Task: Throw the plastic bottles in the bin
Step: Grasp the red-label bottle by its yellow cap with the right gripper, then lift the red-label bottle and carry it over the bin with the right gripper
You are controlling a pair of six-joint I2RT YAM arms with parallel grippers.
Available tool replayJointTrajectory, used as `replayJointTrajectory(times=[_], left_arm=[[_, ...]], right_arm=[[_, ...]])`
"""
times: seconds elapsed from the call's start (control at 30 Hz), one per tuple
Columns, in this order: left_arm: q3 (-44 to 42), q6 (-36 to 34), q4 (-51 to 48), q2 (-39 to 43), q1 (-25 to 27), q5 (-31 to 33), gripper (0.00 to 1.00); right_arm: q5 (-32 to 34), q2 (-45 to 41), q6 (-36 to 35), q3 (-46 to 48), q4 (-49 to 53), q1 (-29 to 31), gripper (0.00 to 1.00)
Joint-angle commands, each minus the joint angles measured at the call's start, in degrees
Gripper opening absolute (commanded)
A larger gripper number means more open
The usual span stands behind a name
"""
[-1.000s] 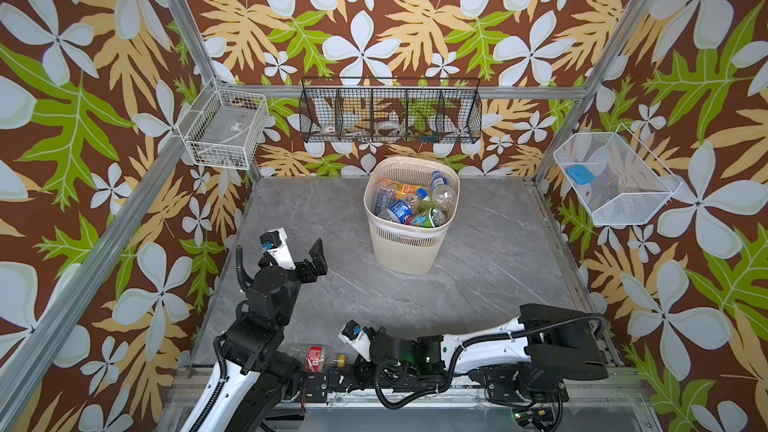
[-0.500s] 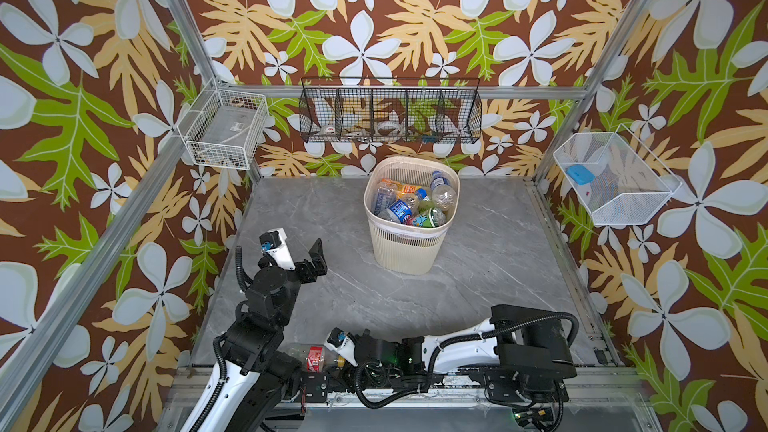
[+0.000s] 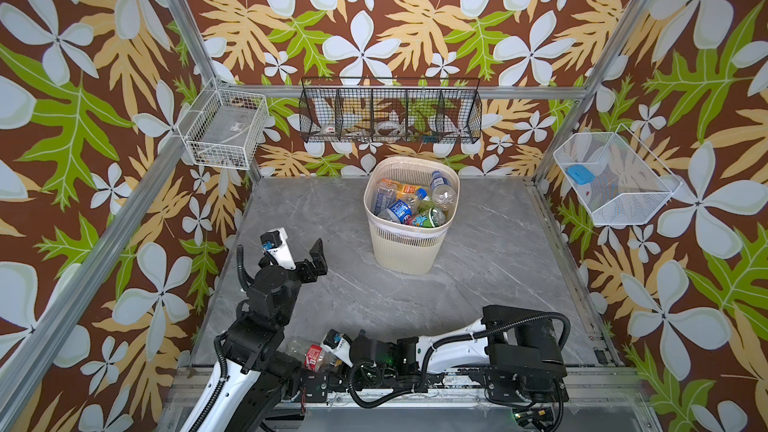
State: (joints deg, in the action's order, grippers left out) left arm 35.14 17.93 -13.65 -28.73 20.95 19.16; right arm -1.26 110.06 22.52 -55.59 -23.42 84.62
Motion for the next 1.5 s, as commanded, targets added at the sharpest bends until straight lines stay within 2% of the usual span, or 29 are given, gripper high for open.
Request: replayJointTrajectory(times=[0.0,0.13,0.3,0.43,0.73,0.97,1.13,1.27,1.47], left_arm=[[0.29,-0.19,0.29,-0.12,-0.12,-0.09,1.0],[0.31,-0.18,0.15,-0.11,-0.12,-0.05,1.0],[0.31,-0.19,0.1,-0.1,-0.12,0.01,1.0],[0.38,-0.28,-0.02,-0.1,-0.12,0.08,1.0],[0.43,-0.37,0.06,-0.1,-0.12,-0.09,1.0],[0.9,-0.04,1.21,0.28,-0.12,-0.62,1.0],[6.65,0.35,1.73,-0.05,-0.1,-2.38,1.0],[9.85,-0.18,2.75,0.64,-0.12,-5.87,1.0],[10.06,0.64,5.52,4.09,-0.12,-18.8,1.0]], right_arm=[[-0.06,0.15,-0.1,-0.31,0.07,0.02,0.4],[0.38,0.11,0.14,-0.24,0.56,-0.11,0.37],[0.41,0.72,0.49,-0.79,1.29,-0.07,0.53],[0.46,1.86,0.97,-1.63,1.57,-0.07,0.54],[1.5,1.75,1.21,-2.18,2.32,-0.16,0.36],[4.0,-1.31,0.35,-1.8,4.27,-0.32,0.3],[5.78,-6.81,-0.48,-0.95,7.83,-1.92,0.27],[10.09,-12.87,-3.82,-2.0,14.27,-3.06,0.26],[16.14,-24.08,-7.99,-7.73,28.19,-7.35,0.25]])
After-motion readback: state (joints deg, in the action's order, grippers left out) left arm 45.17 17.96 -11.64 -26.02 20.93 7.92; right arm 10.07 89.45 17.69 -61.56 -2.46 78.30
